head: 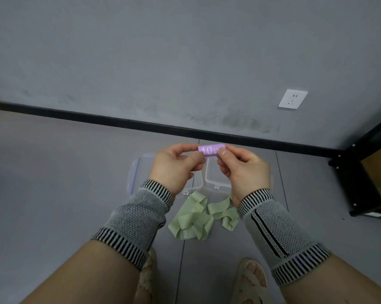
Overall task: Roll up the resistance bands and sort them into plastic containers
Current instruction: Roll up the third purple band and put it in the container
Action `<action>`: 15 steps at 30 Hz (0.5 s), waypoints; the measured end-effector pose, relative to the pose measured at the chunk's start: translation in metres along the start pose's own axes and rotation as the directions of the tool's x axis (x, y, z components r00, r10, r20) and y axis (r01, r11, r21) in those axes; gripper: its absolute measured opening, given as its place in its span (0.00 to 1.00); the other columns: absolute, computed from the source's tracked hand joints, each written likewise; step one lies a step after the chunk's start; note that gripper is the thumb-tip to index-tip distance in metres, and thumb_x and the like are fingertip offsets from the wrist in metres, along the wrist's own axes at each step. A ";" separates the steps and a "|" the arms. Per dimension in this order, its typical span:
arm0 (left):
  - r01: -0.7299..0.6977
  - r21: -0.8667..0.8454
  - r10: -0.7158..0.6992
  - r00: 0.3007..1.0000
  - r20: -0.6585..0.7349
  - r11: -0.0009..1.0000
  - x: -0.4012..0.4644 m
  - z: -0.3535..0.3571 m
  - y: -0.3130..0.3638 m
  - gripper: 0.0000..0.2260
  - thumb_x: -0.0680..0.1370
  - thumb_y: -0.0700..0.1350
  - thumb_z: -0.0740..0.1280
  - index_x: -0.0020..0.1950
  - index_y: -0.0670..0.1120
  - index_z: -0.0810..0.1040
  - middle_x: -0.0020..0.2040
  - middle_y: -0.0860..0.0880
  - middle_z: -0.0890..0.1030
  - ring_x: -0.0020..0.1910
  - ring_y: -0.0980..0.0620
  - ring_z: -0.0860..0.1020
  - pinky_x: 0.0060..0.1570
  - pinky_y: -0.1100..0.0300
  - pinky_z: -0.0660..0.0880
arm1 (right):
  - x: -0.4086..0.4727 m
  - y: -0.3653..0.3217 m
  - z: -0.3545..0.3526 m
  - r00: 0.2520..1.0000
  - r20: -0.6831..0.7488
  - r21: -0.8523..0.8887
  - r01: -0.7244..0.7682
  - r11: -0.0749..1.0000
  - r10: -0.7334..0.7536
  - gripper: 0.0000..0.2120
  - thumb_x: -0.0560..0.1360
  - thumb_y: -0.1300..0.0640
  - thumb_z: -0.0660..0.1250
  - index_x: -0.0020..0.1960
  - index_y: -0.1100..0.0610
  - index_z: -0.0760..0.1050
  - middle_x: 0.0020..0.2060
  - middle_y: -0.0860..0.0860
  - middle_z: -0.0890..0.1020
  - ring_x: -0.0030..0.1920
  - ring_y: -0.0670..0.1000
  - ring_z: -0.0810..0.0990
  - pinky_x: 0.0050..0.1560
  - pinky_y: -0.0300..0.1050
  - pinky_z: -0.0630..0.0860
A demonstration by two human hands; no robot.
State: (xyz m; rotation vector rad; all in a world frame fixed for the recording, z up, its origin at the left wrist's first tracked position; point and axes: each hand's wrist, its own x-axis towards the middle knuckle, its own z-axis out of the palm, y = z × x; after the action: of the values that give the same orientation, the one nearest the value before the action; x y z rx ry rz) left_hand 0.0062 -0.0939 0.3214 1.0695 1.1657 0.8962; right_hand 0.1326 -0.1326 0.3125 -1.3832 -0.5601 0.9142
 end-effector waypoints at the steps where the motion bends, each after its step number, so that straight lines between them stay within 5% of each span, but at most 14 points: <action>1: -0.006 -0.011 0.005 1.000 -0.019 1.000 0.002 -0.003 0.002 0.04 0.74 0.41 0.70 0.48 0.47 0.80 0.36 0.49 0.84 0.34 0.57 0.80 0.33 0.66 0.73 | 0.001 -0.002 0.005 1.000 0.017 0.011 -0.004 1.000 0.004 0.05 0.71 0.63 0.72 0.43 0.54 0.82 0.31 0.49 0.83 0.33 0.45 0.81 0.40 0.41 0.78; 15: -0.120 0.294 0.132 0.991 -0.021 0.948 0.080 -0.035 -0.048 0.12 0.79 0.38 0.61 0.59 0.51 0.76 0.42 0.58 0.82 0.36 0.66 0.79 0.33 0.72 0.73 | 0.069 0.060 0.044 0.992 0.031 -0.029 -0.124 0.992 0.125 0.05 0.72 0.62 0.72 0.47 0.58 0.81 0.34 0.52 0.84 0.36 0.47 0.82 0.43 0.41 0.79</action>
State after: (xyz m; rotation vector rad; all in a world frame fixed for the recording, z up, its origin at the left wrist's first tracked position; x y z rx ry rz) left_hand -0.0127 -0.0253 0.2519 1.3838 1.3027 0.8641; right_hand 0.1231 -0.0543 0.2486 -1.4423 -0.5165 1.0342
